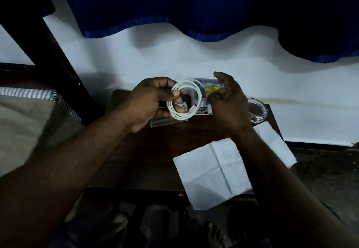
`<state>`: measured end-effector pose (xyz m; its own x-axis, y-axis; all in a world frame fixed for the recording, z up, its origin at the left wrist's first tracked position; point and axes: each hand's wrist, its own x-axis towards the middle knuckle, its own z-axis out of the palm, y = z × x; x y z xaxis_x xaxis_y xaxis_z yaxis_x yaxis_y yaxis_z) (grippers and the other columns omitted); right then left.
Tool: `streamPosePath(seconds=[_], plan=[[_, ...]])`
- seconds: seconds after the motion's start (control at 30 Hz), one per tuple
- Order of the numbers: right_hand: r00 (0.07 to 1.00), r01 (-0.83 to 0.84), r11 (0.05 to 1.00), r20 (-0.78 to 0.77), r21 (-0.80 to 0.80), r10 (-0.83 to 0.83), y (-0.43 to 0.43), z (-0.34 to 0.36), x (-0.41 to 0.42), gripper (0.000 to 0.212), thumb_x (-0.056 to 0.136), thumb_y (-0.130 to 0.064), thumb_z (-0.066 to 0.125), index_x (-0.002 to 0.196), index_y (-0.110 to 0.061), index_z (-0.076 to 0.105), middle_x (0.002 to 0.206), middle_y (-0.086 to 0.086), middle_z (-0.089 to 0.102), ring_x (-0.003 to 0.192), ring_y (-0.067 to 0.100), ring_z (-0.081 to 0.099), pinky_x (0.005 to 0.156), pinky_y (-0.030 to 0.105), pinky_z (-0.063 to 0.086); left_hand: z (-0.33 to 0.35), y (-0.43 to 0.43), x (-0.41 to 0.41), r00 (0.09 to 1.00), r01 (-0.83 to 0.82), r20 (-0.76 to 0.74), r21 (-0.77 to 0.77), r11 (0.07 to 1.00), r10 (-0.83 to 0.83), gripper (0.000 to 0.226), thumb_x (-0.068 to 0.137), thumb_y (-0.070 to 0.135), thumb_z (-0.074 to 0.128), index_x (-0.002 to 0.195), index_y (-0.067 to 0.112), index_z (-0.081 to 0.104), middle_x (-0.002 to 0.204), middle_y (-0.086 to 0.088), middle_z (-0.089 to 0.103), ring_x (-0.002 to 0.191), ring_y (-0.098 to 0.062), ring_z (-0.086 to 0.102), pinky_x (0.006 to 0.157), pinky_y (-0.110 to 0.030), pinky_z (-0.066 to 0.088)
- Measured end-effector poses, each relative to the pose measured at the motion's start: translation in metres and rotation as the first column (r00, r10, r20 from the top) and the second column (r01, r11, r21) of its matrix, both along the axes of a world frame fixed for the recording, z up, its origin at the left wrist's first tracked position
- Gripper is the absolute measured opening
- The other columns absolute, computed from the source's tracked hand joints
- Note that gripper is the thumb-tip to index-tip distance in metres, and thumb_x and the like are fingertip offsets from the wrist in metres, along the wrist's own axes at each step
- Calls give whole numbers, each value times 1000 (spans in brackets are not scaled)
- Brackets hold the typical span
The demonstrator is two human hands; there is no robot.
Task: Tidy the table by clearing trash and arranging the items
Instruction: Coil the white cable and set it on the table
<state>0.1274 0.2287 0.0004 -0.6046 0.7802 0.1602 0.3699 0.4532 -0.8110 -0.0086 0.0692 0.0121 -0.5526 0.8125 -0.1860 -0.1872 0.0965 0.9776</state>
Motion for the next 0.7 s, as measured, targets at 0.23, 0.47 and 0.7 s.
streamPosePath(seconds=[0.23, 0.47, 0.7], plan=[[995, -101, 995, 22, -27, 101, -5, 2, -1, 14, 92, -12, 66, 85, -21, 75, 84, -6, 78, 77, 2, 71, 74, 19, 52, 0, 1, -1, 996, -63, 66, -5, 998, 63, 14, 98, 6, 59, 94, 10, 71, 80, -7, 74, 74, -27, 75, 79, -45, 62], [998, -55, 995, -14, -88, 54, -9, 4, -2, 13, 88, -17, 70, 77, -25, 73, 75, -6, 77, 77, 11, 75, 84, 46, 61, -2, 2, 1, 984, -54, 170, -34, 998, 59, 9, 94, -1, 58, 93, 4, 66, 72, -10, 66, 60, -25, 70, 63, -34, 61], [999, -41, 993, 14, -108, 42, -10, 3, -2, 18, 86, -23, 77, 76, -23, 64, 72, -3, 76, 61, 10, 71, 66, 37, 62, -3, 5, -1, 952, -126, 276, -41, 991, 133, 12, 97, 3, 55, 90, 7, 64, 74, -9, 62, 62, -22, 64, 70, -35, 62]])
